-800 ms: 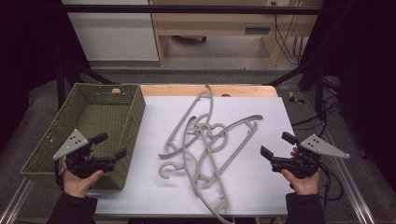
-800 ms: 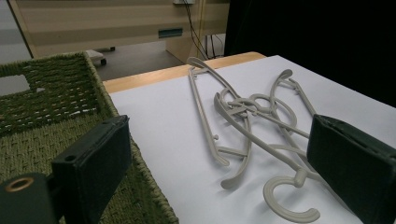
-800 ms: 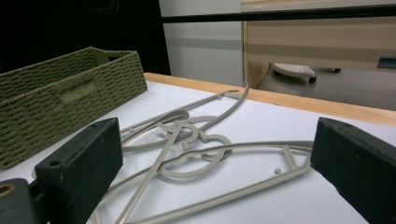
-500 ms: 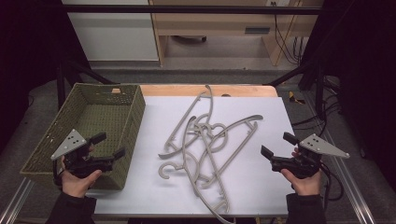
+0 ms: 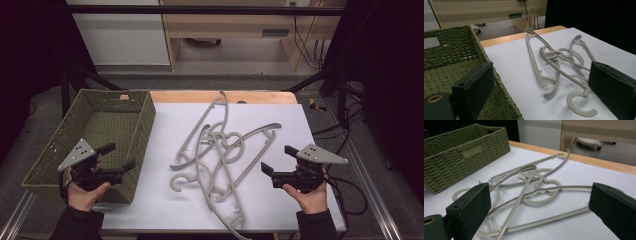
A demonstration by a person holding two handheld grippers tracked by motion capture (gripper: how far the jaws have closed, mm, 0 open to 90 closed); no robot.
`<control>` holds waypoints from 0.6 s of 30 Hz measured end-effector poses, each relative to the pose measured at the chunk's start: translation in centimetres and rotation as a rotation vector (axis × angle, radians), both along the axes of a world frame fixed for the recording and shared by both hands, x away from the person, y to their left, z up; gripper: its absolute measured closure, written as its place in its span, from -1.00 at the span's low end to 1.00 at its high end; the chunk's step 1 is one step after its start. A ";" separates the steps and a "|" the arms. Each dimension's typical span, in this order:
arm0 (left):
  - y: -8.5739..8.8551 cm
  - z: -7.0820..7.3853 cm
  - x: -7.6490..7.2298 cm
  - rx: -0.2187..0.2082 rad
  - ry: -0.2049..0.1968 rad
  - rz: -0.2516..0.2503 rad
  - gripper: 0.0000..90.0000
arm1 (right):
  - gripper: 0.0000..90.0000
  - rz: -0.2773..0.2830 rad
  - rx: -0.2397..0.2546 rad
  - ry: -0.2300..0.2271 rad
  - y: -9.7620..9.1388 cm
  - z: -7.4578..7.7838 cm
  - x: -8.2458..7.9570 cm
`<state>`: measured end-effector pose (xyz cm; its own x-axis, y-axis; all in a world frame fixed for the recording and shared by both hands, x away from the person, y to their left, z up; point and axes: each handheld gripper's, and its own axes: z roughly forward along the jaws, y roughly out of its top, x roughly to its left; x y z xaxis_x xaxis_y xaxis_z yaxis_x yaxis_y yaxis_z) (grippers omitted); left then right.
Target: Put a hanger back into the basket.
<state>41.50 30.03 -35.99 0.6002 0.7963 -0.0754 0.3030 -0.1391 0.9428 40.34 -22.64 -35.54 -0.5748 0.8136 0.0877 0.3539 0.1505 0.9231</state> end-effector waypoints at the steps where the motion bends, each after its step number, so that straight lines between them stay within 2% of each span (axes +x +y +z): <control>1: 0.0 0.0 0.0 0.001 0.000 0.001 -0.86 | -0.90 0.009 -0.006 0.013 0.4 -0.1 0.0; 5: 0.0 0.0 0.0 0.006 -0.001 0.001 -0.86 | -0.89 0.046 -0.041 0.053 2.4 -0.2 0.0; 7: 0.0 0.0 0.0 0.007 -0.003 0.000 -0.86 | -0.89 0.057 -0.055 0.060 2.8 -0.3 0.0; 8: 0.0 0.0 0.1 0.012 -0.002 0.000 -0.86 | -0.88 0.081 -0.082 0.083 3.7 -0.4 0.1; 9: 0.0 0.0 0.1 0.012 -0.002 0.000 -0.86 | -0.87 0.091 -0.093 0.087 4.2 -0.5 0.1; 11: 0.0 -0.1 0.1 0.011 -0.002 0.000 -0.86 | -0.86 0.101 -0.099 0.098 4.6 -0.6 0.1; 12: 0.0 -0.1 0.1 0.014 0.000 -0.001 -0.86 | -0.85 0.119 -0.120 0.132 5.5 -0.8 0.2; 13: -0.1 -0.1 0.2 0.015 0.000 -0.001 -0.86 | -0.85 0.119 -0.120 0.132 5.5 -0.8 0.2; 14: -0.1 -0.1 0.2 0.016 0.002 -0.002 -0.86 | -0.83 0.122 -0.151 0.144 6.2 -0.9 0.2; 16: -0.2 -0.1 0.2 0.021 0.002 -0.003 -0.86 | -0.82 0.137 -0.167 0.146 6.5 -1.0 0.3; 18: -0.2 0.0 0.1 0.018 -0.001 -0.005 -0.86 | -0.78 0.151 -0.182 0.174 7.1 -1.2 0.3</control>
